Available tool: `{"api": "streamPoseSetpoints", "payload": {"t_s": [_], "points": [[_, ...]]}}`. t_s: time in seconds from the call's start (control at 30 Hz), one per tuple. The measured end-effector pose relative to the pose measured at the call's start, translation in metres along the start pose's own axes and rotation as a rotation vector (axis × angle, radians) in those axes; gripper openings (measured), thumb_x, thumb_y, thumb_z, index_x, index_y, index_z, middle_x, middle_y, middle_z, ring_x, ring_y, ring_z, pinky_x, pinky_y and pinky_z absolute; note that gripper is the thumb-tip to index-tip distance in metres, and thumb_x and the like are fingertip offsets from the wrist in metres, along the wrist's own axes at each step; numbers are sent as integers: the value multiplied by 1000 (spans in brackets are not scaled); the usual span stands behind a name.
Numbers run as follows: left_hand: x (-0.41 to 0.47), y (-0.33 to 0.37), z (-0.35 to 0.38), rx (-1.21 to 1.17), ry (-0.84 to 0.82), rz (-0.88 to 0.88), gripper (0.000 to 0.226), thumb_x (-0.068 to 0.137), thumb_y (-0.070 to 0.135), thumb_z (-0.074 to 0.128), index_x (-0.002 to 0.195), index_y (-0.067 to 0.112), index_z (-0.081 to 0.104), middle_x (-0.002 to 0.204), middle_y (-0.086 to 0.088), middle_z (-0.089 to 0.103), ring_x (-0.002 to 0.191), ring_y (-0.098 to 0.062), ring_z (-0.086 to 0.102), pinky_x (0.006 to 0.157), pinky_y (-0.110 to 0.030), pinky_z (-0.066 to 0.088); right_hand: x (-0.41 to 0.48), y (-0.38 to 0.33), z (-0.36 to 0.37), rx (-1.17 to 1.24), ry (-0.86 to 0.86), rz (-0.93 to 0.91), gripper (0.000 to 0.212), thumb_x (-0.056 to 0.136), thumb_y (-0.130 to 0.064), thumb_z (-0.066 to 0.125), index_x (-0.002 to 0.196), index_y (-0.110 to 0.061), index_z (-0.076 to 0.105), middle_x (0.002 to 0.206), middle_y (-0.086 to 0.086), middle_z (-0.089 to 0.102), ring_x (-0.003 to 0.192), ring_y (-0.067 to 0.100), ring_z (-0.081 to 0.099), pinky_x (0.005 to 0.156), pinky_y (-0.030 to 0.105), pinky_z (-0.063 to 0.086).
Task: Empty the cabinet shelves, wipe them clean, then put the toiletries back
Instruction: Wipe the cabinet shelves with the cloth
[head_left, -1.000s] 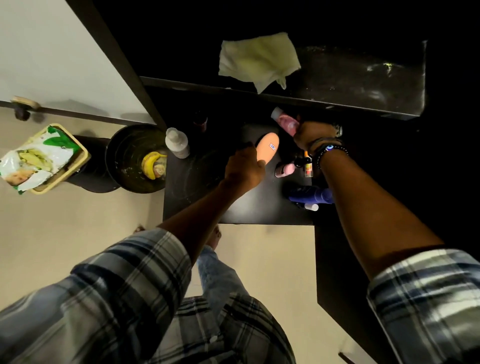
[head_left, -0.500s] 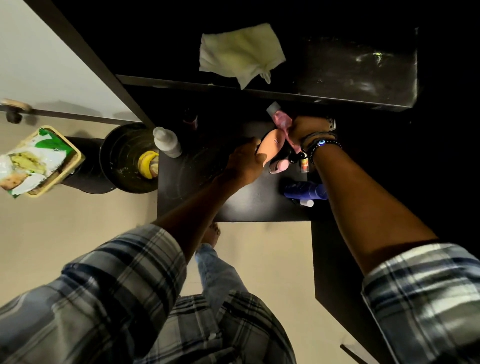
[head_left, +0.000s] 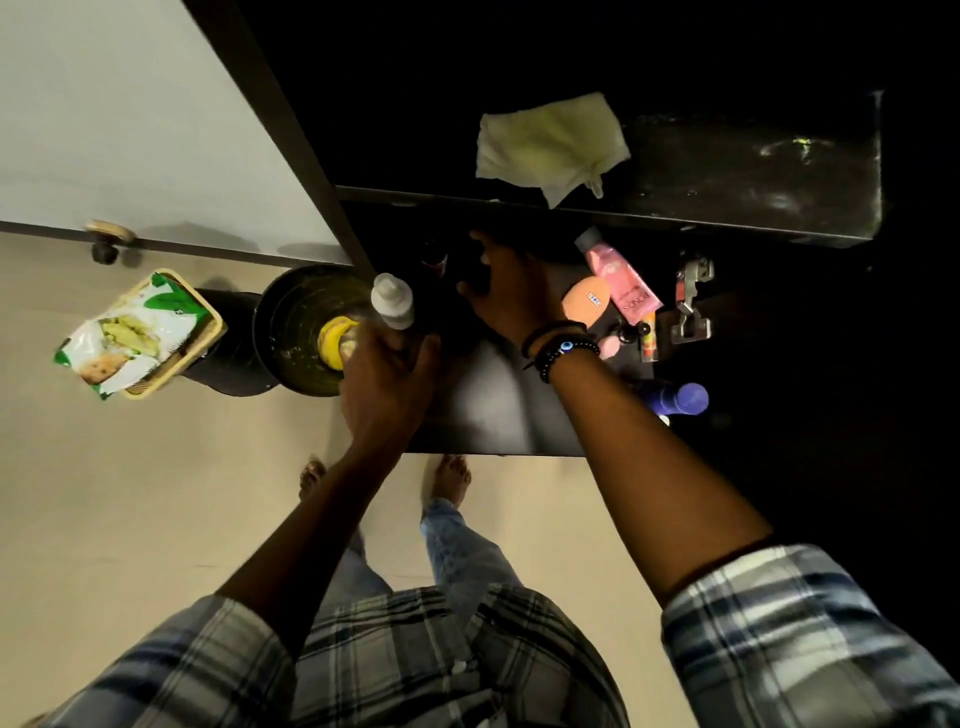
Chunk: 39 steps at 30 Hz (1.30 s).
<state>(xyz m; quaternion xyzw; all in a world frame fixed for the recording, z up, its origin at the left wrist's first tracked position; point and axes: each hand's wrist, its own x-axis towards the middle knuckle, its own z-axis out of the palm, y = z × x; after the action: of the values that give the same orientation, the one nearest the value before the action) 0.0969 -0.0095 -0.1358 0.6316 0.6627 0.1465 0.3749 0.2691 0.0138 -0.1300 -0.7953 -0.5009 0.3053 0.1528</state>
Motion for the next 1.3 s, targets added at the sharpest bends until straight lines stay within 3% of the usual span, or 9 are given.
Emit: {"api": "streamPoseSetpoints", "payload": {"t_s": [0.13, 0.27, 0.47, 0.57, 0.67, 0.77, 0.93, 1.07, 1.3], "points": [[14, -10, -14, -11, 37, 22, 59, 74, 51, 70, 111, 15, 41, 97, -1, 56, 85, -23, 59, 71, -41, 54, 9, -15, 17, 58, 4, -36, 68, 84, -17, 67, 145, -12, 36, 143, 11, 47, 134, 27, 42, 108, 32, 33], [29, -13, -17, -6, -10, 148, 57, 73, 59, 64, 112, 21, 46, 107, -1, 58, 86, -19, 60, 73, -43, 54, 12, -18, 28, 58, 9, -90, 67, 86, -14, 65, 145, -13, 35, 145, 12, 44, 135, 28, 40, 111, 35, 34], [42, -7, -13, -31, -12, 202, 49, 78, 47, 68, 114, 16, 54, 110, -2, 65, 92, -13, 59, 75, -19, 41, 11, -16, 37, 3, 124, -141, 52, 88, -8, 60, 138, -13, 47, 131, 14, 57, 124, 32, 52, 101, 43, 45], [40, -4, -14, -26, -3, 241, 47, 80, 43, 68, 115, 15, 55, 111, -5, 65, 95, -14, 59, 78, -21, 40, 3, -11, 38, 27, 153, -117, 50, 86, -8, 62, 135, -10, 50, 129, 15, 58, 122, 32, 53, 100, 45, 45], [33, -1, -16, -12, -28, 281, 46, 80, 38, 70, 117, 15, 56, 113, -7, 64, 100, -17, 59, 80, -23, 40, -17, -8, 31, 79, 255, -96, 44, 86, -10, 62, 128, -4, 53, 122, 16, 61, 115, 32, 57, 96, 37, 46], [16, 2, -15, -13, -46, 314, 42, 80, 40, 69, 112, 14, 58, 108, -7, 66, 94, -18, 61, 77, -30, 49, -53, -4, 19, 140, 344, -83, 37, 86, -10, 61, 122, -3, 54, 112, 15, 63, 101, 31, 61, 80, 26, 45], [-24, 16, -2, -31, -157, 371, 37, 79, 37, 72, 107, 15, 61, 103, -7, 68, 90, -20, 64, 71, -27, 47, -120, 19, 11, 193, 445, 58, 28, 86, -10, 63, 113, -9, 54, 95, 10, 67, 82, 25, 66, 66, 29, 50], [-47, 27, 19, -41, -288, 433, 37, 80, 32, 73, 109, 12, 61, 105, -5, 69, 93, -17, 65, 73, -20, 43, -162, 51, 26, 188, 512, 286, 31, 91, -19, 61, 118, -17, 46, 96, 10, 66, 85, 28, 66, 73, 45, 56], [-58, 47, 55, -51, -391, 658, 30, 82, 28, 71, 101, 7, 63, 95, -6, 71, 88, -17, 67, 74, -17, 45, -194, 77, 41, 208, 620, 493, 36, 92, -20, 61, 125, -13, 49, 100, 12, 68, 87, 28, 67, 77, 46, 56]]}}
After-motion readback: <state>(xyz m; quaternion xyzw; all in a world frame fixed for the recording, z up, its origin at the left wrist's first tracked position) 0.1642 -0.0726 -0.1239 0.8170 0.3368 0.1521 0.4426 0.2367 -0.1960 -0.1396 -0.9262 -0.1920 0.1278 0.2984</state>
